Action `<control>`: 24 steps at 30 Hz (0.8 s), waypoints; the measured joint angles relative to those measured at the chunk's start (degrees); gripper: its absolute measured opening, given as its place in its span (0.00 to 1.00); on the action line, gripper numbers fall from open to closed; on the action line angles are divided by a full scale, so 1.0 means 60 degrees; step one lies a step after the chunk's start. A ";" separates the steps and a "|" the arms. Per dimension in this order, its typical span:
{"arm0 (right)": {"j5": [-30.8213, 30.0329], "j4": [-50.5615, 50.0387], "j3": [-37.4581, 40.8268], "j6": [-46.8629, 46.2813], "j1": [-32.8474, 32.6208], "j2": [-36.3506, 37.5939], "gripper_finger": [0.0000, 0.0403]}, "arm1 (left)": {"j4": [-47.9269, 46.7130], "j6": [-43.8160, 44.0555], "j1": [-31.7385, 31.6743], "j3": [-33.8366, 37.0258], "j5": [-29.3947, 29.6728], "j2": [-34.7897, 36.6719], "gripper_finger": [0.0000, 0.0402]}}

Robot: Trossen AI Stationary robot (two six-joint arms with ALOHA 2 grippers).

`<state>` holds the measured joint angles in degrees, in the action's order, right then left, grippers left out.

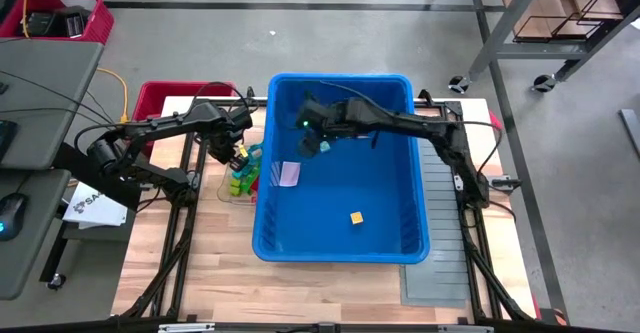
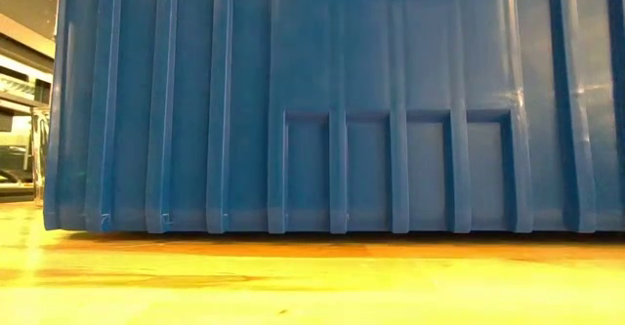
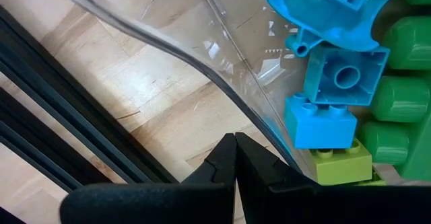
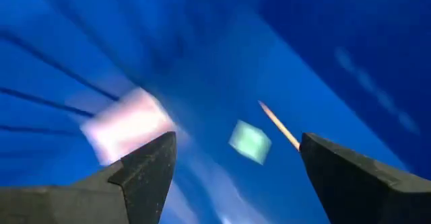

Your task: Sort blocks

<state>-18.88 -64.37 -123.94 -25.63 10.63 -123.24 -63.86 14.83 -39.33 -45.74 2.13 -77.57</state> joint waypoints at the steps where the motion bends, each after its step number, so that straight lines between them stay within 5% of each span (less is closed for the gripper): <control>1: -0.0119 -0.0446 0.0000 -0.0233 0.0111 -0.0215 0.76 | -0.0003 0.0000 0.0000 0.0000 -0.0003 0.0002 0.00; 10: 0.2183 -0.0062 0.0015 -0.1807 0.1187 -0.2535 0.76 | -0.0032 0.0000 0.0000 0.0000 0.0004 -0.0002 0.00; 24: 0.1283 0.0305 0.0015 -0.2483 0.1368 -0.3096 0.75 | -0.0120 -0.0117 0.0000 0.0000 -0.0003 -0.0001 0.00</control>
<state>-11.19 -62.54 -123.85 -40.53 18.84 -141.82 -64.58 14.13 -39.33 -45.74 2.11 -77.58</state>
